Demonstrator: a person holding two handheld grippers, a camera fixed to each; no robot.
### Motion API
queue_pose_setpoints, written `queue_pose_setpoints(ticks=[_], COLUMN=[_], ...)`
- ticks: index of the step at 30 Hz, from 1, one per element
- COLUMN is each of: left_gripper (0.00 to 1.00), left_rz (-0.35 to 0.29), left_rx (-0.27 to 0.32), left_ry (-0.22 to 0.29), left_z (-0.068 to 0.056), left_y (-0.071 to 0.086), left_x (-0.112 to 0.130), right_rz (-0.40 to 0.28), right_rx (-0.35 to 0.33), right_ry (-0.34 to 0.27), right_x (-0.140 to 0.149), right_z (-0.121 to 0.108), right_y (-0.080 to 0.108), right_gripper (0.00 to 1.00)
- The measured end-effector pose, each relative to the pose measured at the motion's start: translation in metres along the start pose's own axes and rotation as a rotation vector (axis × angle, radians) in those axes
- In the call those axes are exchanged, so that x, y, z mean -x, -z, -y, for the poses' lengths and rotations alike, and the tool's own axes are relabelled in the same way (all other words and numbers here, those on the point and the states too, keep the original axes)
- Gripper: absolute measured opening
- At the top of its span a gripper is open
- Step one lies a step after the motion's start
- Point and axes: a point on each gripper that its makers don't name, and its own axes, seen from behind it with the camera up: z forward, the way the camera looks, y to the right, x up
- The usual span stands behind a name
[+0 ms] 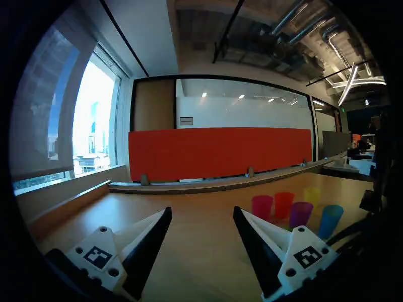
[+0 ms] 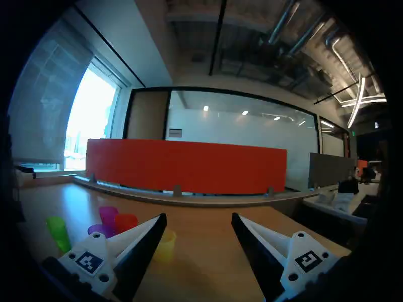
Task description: Pour water
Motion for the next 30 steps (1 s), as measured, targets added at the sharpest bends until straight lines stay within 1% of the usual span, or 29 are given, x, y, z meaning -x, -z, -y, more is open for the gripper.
queue_pose_setpoints(ticks=[9, 11, 15, 18, 21, 24, 27, 30], left_gripper=[0.9, 0.9, 0.9, 0.9, 0.9, 0.9, 0.9, 0.9], left_rz=[-0.028, -0.032, -0.037, -0.045, -0.058, -0.066, -0.069, -0.065], left_rx=[-0.045, -0.05, -0.046, -0.055, -0.07, -0.076, -0.083, -0.091], left_ry=[-0.003, 0.0, 0.022, 0.039, 0.038, 0.02, 0.0, -0.006], left_z=[0.008, 0.007, 0.003, 0.005, 0.008, 0.01, 0.013, 0.017], left_y=[-0.007, -0.009, -0.014, -0.019, -0.023, -0.024, -0.025, -0.026], left_x=[0.0, 0.001, 0.003, 0.004, 0.004, 0.005, 0.009, 0.015], right_rz=[0.014, 0.016, 0.021, 0.029, 0.034, 0.04, 0.05, 0.055], right_rx=[0.024, 0.025, 0.024, 0.019, 0.019, 0.031, 0.033, 0.027], right_ry=[-0.017, -0.027, -0.059, -0.08, -0.08, -0.067, -0.055, -0.048], right_x=[0.004, 0.004, 0.005, 0.004, 0.002, 0.001, 0.001, 0.001], right_z=[-0.006, -0.005, -0.002, 0.0, 0.001, 0.0, 0.001, 0.005], right_y=[-0.001, -0.002, -0.004, -0.004, -0.005, -0.007, -0.01, -0.012], right_gripper=[1.0, 1.0, 1.0, 1.0, 1.0, 1.0, 1.0, 1.0])
